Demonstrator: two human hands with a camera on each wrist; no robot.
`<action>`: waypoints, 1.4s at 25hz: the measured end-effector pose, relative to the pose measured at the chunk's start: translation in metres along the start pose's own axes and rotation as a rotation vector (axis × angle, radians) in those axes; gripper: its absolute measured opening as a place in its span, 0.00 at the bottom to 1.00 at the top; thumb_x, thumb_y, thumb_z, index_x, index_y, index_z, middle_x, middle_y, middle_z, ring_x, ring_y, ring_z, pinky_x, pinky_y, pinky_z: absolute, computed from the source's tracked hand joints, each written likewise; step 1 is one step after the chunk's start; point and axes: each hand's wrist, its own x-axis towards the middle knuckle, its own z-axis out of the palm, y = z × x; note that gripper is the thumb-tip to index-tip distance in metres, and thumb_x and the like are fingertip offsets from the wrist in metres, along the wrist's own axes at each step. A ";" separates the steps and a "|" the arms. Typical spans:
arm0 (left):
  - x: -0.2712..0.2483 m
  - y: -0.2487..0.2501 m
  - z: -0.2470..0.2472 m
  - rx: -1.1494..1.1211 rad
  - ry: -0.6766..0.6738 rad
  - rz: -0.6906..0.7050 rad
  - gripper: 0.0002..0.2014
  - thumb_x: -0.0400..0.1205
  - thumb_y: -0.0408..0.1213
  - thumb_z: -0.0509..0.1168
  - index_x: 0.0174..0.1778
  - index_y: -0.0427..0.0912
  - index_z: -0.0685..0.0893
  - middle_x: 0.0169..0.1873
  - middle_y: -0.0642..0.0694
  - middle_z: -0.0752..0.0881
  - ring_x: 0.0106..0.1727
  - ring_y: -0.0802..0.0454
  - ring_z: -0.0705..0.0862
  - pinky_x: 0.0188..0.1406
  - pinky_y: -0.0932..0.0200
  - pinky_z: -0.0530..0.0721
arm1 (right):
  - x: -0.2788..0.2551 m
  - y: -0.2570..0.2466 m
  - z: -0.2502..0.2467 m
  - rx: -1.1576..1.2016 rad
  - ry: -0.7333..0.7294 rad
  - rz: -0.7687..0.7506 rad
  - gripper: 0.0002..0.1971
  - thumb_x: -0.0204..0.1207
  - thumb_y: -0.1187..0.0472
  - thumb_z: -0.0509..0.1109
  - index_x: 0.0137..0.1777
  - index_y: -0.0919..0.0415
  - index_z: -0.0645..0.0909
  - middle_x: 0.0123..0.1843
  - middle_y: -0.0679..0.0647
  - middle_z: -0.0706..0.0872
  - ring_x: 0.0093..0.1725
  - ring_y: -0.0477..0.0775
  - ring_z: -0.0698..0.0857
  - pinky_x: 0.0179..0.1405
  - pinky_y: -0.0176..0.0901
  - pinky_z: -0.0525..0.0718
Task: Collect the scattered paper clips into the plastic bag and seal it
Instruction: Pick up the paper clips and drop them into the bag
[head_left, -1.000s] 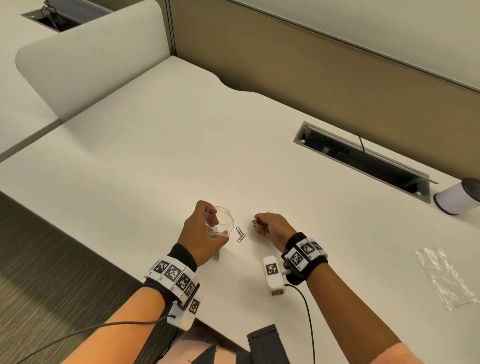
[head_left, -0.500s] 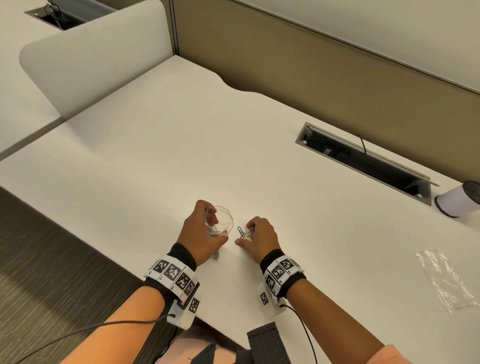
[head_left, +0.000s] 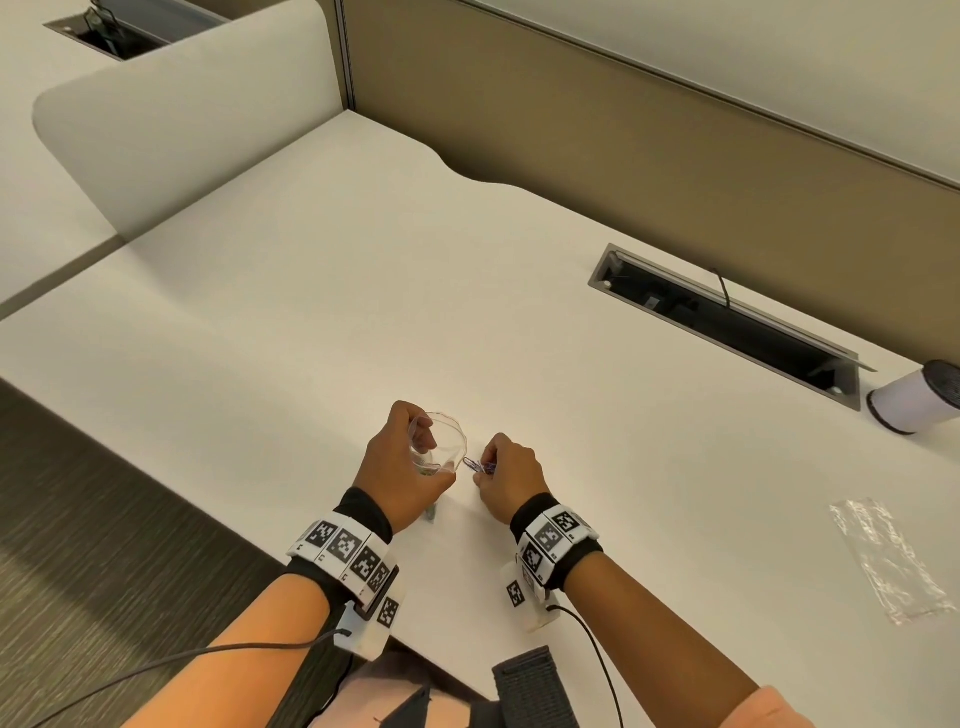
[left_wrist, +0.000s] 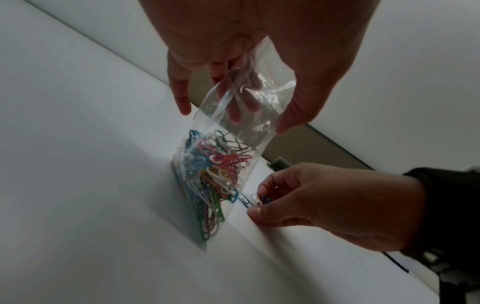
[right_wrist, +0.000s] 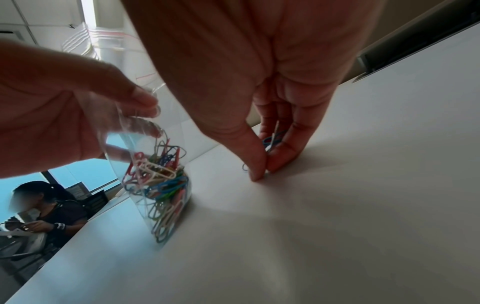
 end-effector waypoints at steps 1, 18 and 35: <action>0.000 0.000 0.000 0.001 -0.001 -0.002 0.25 0.66 0.29 0.78 0.53 0.45 0.72 0.41 0.49 0.83 0.45 0.54 0.82 0.41 0.77 0.77 | -0.001 0.001 0.000 0.006 -0.008 -0.011 0.07 0.75 0.63 0.70 0.51 0.59 0.77 0.50 0.55 0.84 0.46 0.56 0.82 0.41 0.42 0.77; 0.005 0.002 0.002 0.008 0.014 -0.004 0.24 0.67 0.30 0.77 0.52 0.44 0.72 0.40 0.49 0.82 0.45 0.55 0.82 0.42 0.70 0.79 | 0.015 0.005 -0.007 0.063 -0.064 -0.102 0.08 0.68 0.59 0.79 0.45 0.59 0.85 0.42 0.50 0.85 0.40 0.49 0.81 0.43 0.42 0.80; 0.006 0.005 0.005 0.010 -0.013 0.003 0.25 0.66 0.31 0.78 0.52 0.46 0.71 0.41 0.49 0.82 0.46 0.52 0.83 0.43 0.59 0.84 | -0.007 -0.066 -0.105 0.558 -0.279 -0.193 0.07 0.80 0.71 0.67 0.53 0.66 0.85 0.43 0.56 0.88 0.44 0.50 0.89 0.58 0.41 0.87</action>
